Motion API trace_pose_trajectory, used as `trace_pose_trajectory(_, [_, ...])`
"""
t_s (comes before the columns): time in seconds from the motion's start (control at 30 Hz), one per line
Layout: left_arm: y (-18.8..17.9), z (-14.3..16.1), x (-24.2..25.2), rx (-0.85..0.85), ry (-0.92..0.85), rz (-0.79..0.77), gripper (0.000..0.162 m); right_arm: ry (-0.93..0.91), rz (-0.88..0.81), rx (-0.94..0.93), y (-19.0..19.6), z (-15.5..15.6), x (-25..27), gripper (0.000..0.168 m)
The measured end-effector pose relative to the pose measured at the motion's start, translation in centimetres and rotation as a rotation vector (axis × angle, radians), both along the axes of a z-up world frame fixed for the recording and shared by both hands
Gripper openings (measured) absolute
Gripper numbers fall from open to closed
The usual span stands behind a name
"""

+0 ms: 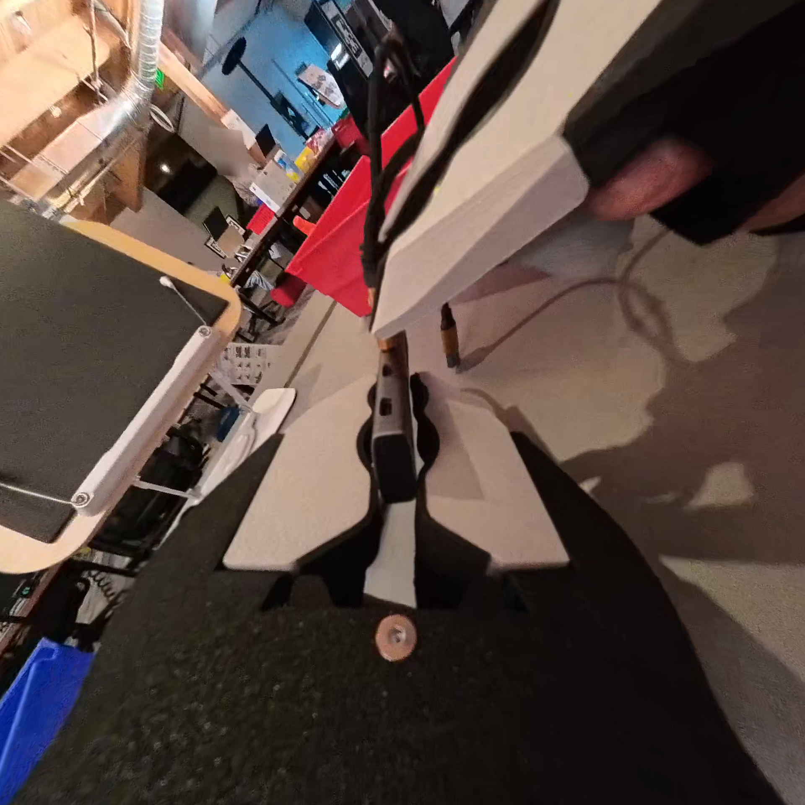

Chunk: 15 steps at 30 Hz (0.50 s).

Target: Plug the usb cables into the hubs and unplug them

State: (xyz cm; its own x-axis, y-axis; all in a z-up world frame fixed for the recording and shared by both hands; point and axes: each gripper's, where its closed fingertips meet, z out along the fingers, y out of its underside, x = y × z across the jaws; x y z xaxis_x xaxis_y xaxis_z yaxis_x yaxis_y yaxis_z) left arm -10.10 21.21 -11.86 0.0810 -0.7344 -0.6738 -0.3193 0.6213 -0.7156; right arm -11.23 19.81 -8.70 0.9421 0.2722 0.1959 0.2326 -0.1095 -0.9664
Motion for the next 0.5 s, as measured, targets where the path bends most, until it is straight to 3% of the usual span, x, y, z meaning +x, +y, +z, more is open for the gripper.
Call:
trace_pose_trajectory(0.07, [0.3, -0.4, -0.1, -0.013, 0.009, 0.0, 0.015, -0.085, -0.009, 0.015, 0.0, -0.1, -0.3, 0.012])
trace_pose_trajectory(0.2, [-0.7, -0.2, 0.0, -0.017, 0.002, -0.031, 0.019, -0.087, -0.077, -0.015, 0.2, -0.8, 0.7, 0.011])
trace_pose_trajectory(0.5, [-0.5, 0.0, -0.2, -0.006, -0.017, -0.038, 0.009, 0.16, 0.022, -0.096, 0.0, -1.3, 0.0, 0.01])
